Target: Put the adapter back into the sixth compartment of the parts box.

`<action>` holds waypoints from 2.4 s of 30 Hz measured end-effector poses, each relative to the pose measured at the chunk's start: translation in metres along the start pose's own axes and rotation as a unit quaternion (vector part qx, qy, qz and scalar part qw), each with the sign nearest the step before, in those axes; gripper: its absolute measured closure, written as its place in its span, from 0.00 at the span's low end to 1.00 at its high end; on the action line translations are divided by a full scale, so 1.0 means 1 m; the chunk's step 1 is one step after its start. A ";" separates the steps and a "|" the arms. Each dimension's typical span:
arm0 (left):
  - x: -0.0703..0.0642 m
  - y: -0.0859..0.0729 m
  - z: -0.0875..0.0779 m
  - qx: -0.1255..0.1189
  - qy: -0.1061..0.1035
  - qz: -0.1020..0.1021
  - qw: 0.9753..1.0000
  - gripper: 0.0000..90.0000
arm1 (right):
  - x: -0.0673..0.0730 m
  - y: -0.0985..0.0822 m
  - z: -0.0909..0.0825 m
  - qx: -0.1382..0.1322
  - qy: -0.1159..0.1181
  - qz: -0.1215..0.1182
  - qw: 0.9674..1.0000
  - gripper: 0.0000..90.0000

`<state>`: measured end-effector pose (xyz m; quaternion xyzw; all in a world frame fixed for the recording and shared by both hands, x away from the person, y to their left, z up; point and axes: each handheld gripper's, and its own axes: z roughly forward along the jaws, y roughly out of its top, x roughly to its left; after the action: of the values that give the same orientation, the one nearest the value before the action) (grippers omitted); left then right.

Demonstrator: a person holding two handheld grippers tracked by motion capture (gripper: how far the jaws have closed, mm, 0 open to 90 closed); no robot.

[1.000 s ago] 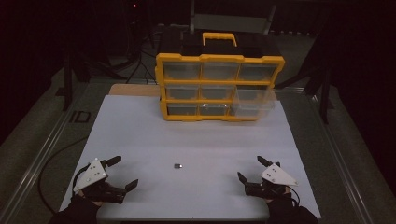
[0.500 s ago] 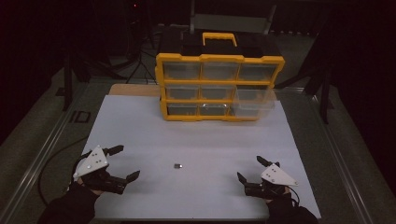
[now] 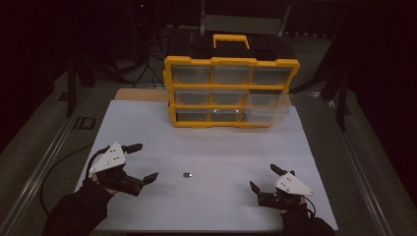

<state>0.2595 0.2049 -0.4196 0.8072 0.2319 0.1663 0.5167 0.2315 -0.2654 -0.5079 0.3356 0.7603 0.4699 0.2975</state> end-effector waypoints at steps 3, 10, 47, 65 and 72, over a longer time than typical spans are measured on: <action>-0.002 0.006 0.007 0.003 -0.007 0.006 1.000 0.00 | 0.000 0.000 0.000 -0.001 0.001 0.000 1.000 0.10; -0.007 0.018 0.023 0.008 -0.027 0.014 1.000 0.00 | 0.000 0.000 -0.001 -0.001 0.004 -0.001 1.000 0.10; -0.019 -0.010 0.094 0.064 -0.101 -0.005 0.993 0.00 | 0.003 0.000 0.001 0.001 0.013 -0.008 1.000 0.10; -0.010 -0.034 0.120 0.099 -0.107 -0.009 0.989 0.01 | 0.003 -0.001 0.002 0.004 0.017 -0.011 1.000 0.10; -0.007 -0.041 0.130 0.123 -0.099 -0.002 0.987 0.08 | 0.003 -0.001 0.002 0.003 0.019 -0.010 1.000 0.11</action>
<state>0.3115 0.1167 -0.5105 0.8767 0.2000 0.0544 0.4342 0.2308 -0.2623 -0.5099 0.3198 0.7708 0.4704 0.2870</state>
